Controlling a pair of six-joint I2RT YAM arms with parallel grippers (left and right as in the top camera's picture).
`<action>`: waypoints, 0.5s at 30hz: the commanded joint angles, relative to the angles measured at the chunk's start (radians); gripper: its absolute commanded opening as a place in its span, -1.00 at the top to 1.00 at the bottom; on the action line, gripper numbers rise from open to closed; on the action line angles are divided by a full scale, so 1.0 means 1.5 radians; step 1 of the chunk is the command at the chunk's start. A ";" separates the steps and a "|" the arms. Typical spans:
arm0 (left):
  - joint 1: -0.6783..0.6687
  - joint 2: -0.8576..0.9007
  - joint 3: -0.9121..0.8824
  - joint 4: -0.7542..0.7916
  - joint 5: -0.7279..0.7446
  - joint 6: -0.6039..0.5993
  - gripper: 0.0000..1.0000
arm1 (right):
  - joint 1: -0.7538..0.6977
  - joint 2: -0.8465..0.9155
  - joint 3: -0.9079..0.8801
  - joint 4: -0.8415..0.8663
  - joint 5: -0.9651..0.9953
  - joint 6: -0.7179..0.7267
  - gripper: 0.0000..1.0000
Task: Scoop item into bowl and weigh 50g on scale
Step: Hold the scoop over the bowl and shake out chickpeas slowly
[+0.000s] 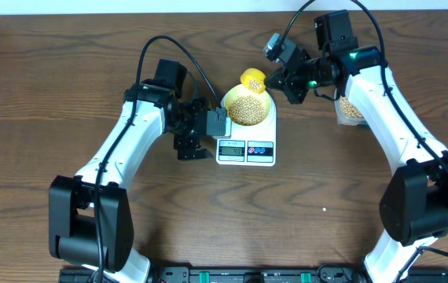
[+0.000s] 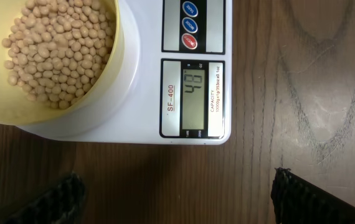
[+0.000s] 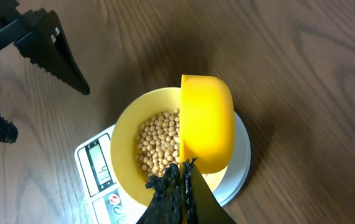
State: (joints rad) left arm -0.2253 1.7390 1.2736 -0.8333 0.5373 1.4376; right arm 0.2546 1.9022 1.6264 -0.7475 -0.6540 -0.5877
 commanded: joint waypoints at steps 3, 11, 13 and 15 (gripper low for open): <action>-0.001 0.003 -0.006 -0.004 0.011 0.005 -0.95 | 0.002 -0.018 -0.003 0.005 -0.007 0.030 0.98; -0.001 0.003 -0.006 -0.004 0.011 0.005 -0.95 | 0.001 -0.018 -0.003 0.010 -0.030 0.040 0.98; -0.001 0.003 -0.006 -0.004 0.011 0.005 -0.95 | 0.001 -0.018 -0.003 0.011 -0.040 0.040 0.98; -0.001 0.003 -0.006 -0.004 0.011 0.005 -0.95 | 0.001 -0.018 -0.003 0.011 -0.040 0.040 0.98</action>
State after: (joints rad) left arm -0.2253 1.7390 1.2736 -0.8337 0.5377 1.4376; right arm 0.2546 1.9022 1.6264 -0.7353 -0.6750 -0.5404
